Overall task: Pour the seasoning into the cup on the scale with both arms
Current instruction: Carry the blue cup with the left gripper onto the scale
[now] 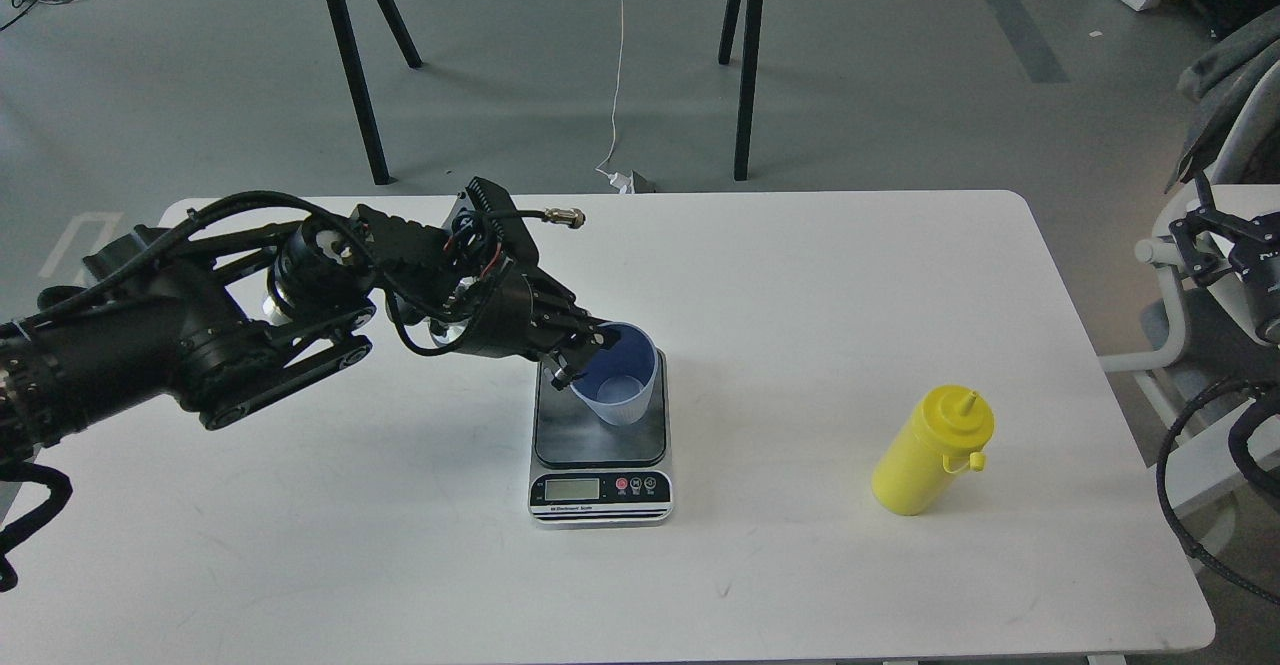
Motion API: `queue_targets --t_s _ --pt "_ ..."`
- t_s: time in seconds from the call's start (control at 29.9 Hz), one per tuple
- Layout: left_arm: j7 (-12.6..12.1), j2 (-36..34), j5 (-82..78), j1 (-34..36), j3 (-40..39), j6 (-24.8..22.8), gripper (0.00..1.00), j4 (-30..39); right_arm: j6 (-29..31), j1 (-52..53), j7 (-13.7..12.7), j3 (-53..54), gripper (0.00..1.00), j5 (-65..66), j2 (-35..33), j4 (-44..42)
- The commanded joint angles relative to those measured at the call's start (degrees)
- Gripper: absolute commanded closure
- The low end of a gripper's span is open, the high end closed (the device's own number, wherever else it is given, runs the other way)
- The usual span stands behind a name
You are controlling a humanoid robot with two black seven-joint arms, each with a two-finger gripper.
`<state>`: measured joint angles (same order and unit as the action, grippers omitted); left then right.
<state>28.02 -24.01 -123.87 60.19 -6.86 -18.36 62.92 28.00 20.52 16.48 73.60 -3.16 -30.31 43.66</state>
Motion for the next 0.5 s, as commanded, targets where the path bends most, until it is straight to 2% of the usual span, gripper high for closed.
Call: queue_targets --t_s 0.0,0.17,0.27,0.47 --pt "-0.02 0.36 -0.67 0.01 0.36 0.0 0.92 -1.74 0.0 -0.04 -0.04 0.32 0.0 -0.01 -0.01 0.02" --pt "-0.02 0.1 -0.67 -0.16 0.36 0.0 0.9 -2.1 0.0 -0.13 0.05 0.23 0.0 -0.01 0.07 0.02" --pt "-0.02 -0.25 -0.5 -0.25 0.36 0.0 0.82 -2.01 0.0 -0.13 -0.04 0.23 0.0 0.08 0.07 0.02" --pt "-0.02 -0.42 -0.06 -0.51 0.01 0.26 0.44 -1.4 0.0 -0.13 -0.04 0.23 0.0 -0.01 0.07 0.02"
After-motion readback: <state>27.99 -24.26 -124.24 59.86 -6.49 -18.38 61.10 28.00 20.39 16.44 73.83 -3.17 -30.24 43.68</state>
